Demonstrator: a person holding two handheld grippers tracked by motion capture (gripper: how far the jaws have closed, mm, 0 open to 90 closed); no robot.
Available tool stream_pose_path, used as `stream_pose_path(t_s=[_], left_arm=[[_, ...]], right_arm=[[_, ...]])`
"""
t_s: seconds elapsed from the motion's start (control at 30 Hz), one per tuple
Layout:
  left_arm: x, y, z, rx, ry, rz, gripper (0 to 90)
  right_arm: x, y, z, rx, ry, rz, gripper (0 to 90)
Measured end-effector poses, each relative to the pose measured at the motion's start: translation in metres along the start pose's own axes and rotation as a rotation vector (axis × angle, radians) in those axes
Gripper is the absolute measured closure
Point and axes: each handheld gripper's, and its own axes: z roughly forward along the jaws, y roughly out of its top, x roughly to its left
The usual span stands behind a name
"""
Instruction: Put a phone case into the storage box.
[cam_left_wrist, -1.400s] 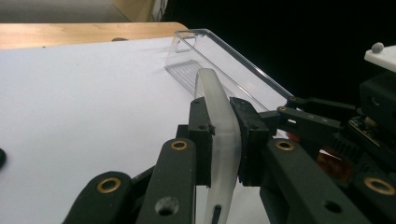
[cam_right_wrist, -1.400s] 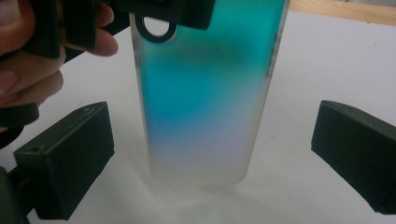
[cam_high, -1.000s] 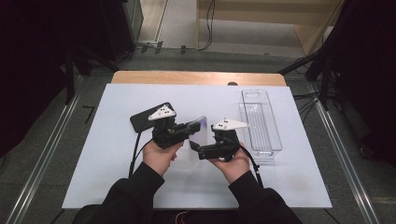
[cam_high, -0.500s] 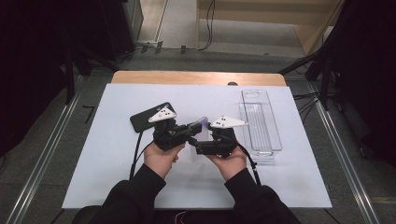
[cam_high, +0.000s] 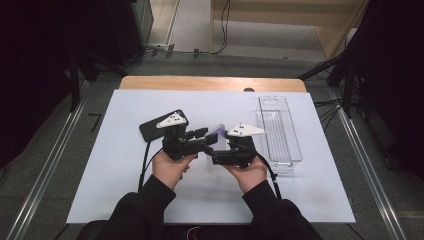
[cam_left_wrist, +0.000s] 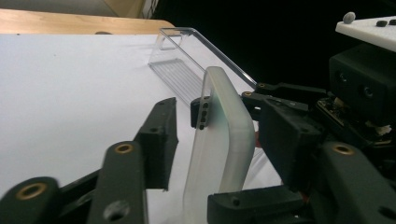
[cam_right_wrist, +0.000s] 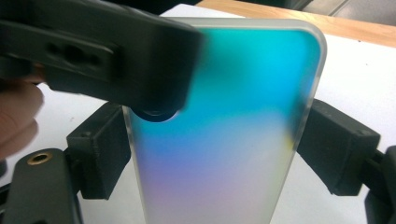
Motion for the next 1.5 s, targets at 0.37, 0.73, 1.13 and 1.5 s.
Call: stream_pose_path(t_s=[0.37, 0.73, 1.13, 1.5], left_arm=[[0.004, 0.002, -0.010, 0.022, -0.024, 0.010, 33.9], [0.021, -0.004, -0.028, 0.122, -0.031, 0.033, 27.4], [0.036, -0.016, -0.042, 0.220, -0.105, 0.081, 27.6], [0.045, -0.029, -0.052, 0.248, -0.105, 0.105, 27.7]], right_arm=[[-0.013, -0.002, -0.003, 0.013, -0.029, 0.025, 14.7], [-0.028, 0.002, -0.014, 0.043, 0.045, 0.010, 14.7], [-0.042, 0.012, -0.032, 0.063, 0.176, -0.019, 14.7], [-0.051, 0.017, -0.047, 0.093, 0.236, -0.045, 14.7]])
